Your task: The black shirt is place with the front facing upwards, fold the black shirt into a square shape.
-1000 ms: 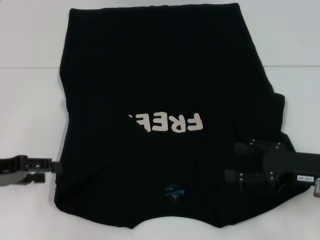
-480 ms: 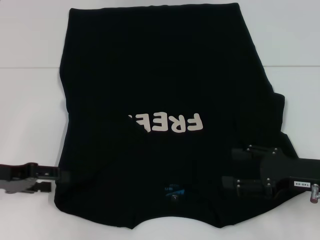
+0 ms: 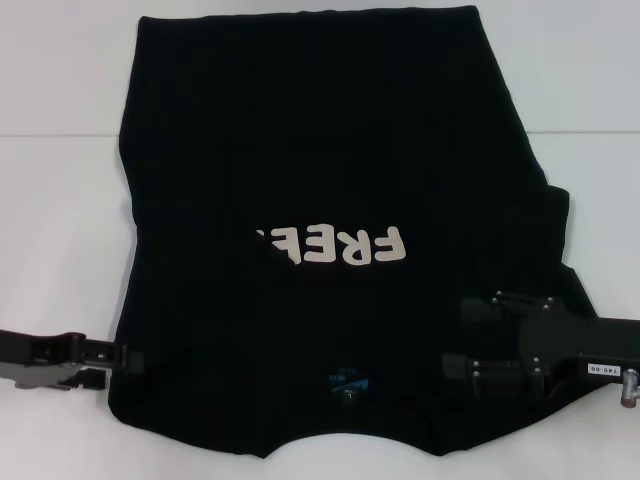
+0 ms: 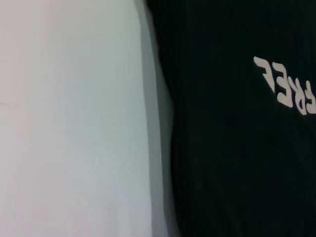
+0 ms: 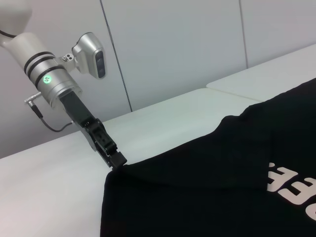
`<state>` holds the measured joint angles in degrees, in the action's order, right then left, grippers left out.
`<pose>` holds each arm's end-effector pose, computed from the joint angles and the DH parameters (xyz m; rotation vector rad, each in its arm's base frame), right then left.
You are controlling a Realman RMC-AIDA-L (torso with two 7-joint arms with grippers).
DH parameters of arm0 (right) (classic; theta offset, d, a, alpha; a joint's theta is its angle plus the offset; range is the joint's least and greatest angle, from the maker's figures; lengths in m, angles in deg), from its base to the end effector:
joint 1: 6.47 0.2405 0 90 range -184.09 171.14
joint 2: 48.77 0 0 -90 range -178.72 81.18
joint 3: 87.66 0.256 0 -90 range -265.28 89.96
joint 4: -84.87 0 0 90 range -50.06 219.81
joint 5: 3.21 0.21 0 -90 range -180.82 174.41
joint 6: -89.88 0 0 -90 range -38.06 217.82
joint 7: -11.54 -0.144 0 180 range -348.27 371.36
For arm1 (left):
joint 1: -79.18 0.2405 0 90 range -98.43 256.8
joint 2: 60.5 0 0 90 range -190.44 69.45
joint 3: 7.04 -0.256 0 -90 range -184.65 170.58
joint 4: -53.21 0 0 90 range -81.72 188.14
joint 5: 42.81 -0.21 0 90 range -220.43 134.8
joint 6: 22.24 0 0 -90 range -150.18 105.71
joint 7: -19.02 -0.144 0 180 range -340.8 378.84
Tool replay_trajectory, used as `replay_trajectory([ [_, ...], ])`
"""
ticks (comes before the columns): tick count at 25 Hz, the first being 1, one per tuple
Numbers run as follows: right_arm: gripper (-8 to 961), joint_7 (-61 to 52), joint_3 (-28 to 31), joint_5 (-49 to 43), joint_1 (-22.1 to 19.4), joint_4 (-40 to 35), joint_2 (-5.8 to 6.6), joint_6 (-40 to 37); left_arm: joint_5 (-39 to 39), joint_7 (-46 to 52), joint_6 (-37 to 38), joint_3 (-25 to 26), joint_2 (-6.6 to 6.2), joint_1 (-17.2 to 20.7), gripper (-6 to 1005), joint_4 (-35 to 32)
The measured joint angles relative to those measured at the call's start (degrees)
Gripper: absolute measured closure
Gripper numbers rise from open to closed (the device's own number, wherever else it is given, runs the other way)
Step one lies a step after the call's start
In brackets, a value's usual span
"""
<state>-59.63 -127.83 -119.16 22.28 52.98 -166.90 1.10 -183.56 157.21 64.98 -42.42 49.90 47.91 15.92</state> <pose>0.2818 0.3109 -0.0150 -2.7722 0.5756 0.6575 -0.3408 0.3228 0.0509 -2.1360 -1.9782 -0.1768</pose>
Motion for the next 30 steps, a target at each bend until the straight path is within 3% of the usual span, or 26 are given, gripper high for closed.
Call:
replay_trajectory([
  [10,68,0.02,0.02,0.03,0.12,0.14,0.00,0.13,-0.40,-0.20,-0.42,-1.87,0.53,-0.96,246,-0.13],
  [18,69,0.05,0.53,0.03,0.25,0.17,-0.24,0.41,-0.57,0.36,-0.42,-6.48,0.84,-1.51,250,-1.96],
  [30,68,-0.46,0.59,0.21,0.41,0.48,-0.51,0.56,-0.29,-2.13,-0.02,-5.45,1.24,-1.06,769,-3.10],
])
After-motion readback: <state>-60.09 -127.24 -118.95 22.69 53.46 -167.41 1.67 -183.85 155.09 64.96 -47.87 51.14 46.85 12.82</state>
